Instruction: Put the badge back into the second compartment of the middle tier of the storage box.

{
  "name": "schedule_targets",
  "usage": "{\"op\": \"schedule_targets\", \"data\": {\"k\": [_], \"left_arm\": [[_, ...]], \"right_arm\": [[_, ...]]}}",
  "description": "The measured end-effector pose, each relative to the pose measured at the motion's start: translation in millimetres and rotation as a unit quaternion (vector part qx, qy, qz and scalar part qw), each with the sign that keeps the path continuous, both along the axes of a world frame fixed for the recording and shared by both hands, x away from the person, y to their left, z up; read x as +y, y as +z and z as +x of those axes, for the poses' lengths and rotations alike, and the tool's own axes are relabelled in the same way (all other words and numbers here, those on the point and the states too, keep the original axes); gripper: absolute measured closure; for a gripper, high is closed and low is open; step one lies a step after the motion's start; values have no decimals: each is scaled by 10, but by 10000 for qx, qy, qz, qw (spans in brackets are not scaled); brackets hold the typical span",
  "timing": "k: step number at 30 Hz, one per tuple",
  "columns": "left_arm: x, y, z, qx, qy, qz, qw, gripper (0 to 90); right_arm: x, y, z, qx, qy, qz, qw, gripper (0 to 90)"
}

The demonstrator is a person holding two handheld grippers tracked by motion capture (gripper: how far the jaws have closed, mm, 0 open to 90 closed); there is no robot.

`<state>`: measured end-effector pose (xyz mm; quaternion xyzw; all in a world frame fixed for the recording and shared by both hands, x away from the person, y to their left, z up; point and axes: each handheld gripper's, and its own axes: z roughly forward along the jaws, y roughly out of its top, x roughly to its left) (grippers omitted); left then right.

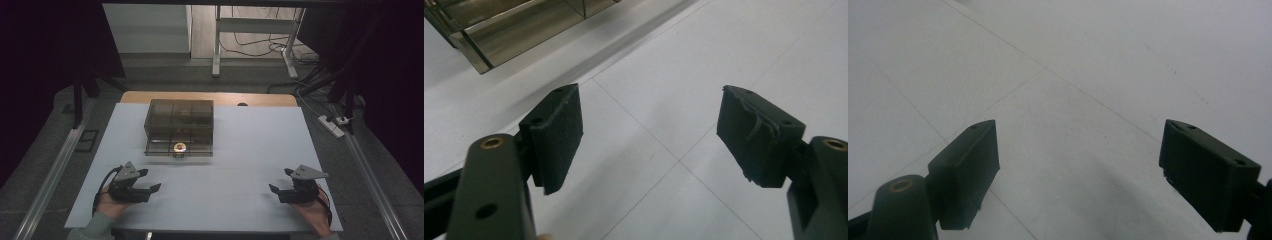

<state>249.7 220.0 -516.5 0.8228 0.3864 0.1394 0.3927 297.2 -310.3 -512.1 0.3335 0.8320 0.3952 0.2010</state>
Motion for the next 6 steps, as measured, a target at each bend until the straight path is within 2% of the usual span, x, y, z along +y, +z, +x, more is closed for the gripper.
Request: {"op": "schedule_targets", "data": {"k": [6], "left_arm": [[-1, -2, 2, 2, -4, 1, 10000, 266]], "right_arm": [[1, 1, -1, -6, 13, -11, 10000, 161]]}}
